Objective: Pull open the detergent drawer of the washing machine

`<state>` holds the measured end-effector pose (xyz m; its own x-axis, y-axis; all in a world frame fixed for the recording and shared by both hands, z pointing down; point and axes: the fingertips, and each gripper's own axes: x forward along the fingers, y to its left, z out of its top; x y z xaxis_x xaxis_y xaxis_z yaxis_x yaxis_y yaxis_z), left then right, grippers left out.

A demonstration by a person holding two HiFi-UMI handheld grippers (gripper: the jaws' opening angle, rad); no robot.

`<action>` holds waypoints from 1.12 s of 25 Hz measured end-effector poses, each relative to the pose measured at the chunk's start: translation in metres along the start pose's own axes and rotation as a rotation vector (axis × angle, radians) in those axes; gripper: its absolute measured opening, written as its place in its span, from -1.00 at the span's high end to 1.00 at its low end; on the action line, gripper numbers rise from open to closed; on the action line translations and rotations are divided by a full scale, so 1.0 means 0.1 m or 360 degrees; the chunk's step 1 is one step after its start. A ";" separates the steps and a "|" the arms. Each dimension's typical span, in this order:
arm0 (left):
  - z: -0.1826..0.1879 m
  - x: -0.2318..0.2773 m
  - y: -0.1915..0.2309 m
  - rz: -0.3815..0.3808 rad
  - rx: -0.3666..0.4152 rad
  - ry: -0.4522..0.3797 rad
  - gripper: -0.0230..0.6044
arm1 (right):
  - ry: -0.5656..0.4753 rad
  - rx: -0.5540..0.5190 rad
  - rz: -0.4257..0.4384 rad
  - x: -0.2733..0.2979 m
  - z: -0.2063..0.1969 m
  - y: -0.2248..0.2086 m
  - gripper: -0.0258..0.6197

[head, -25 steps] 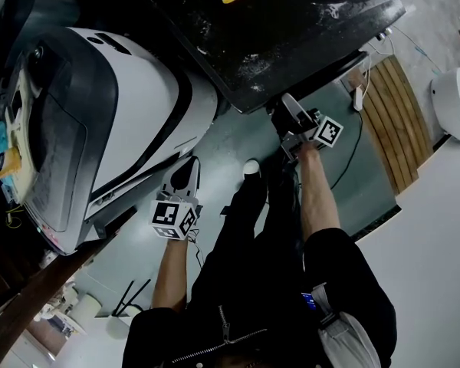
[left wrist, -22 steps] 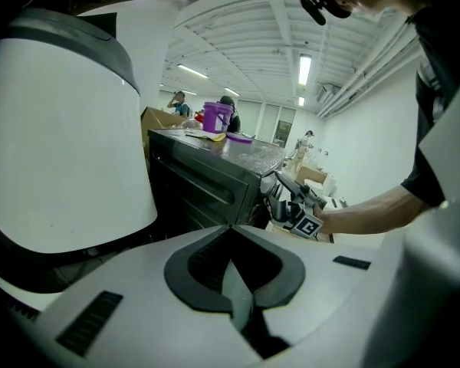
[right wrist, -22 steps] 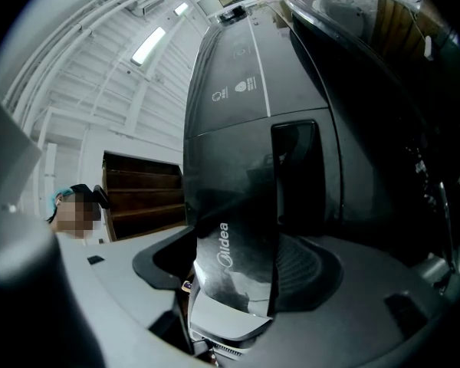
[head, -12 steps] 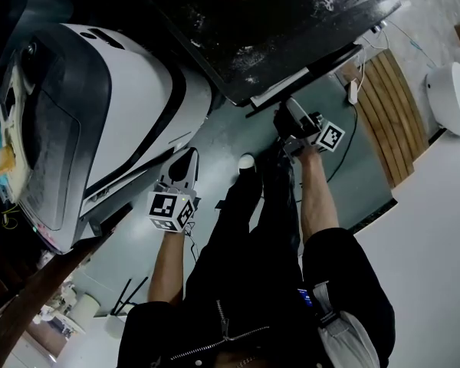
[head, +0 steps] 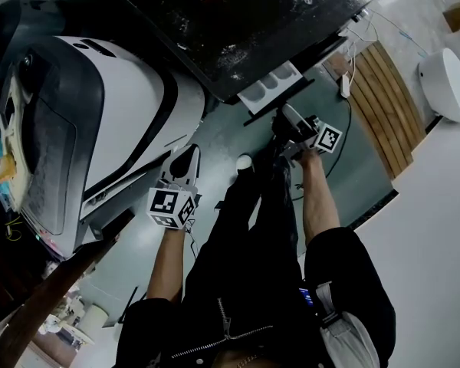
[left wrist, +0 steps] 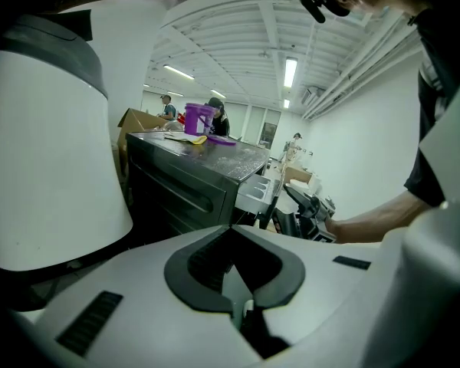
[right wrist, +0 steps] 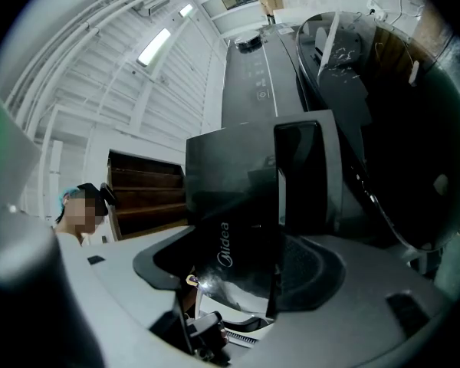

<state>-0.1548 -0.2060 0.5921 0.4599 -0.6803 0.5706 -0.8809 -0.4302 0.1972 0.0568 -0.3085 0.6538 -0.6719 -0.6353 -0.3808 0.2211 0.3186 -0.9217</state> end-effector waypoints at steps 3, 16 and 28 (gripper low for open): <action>0.02 0.05 -0.09 -0.0039 0.0023 0.0005 0.87 | 0.0000 -0.0001 -0.0023 -0.08 -0.03 0.04 -0.03; 0.00 -0.01 -0.17 -0.0085 0.0082 0.0013 0.87 | -0.0041 0.0003 0.0010 -0.40 -0.04 0.15 0.03; -0.02 -0.04 -0.31 -0.0139 0.0112 0.0010 0.87 | -0.0022 -0.0044 -0.0124 -0.76 -0.13 0.16 0.03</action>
<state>-0.1294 -0.1893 0.5853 0.5337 -0.6350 0.5585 -0.8275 -0.5284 0.1900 0.1025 -0.2461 0.6695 -0.6763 -0.6686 -0.3092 0.1489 0.2870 -0.9463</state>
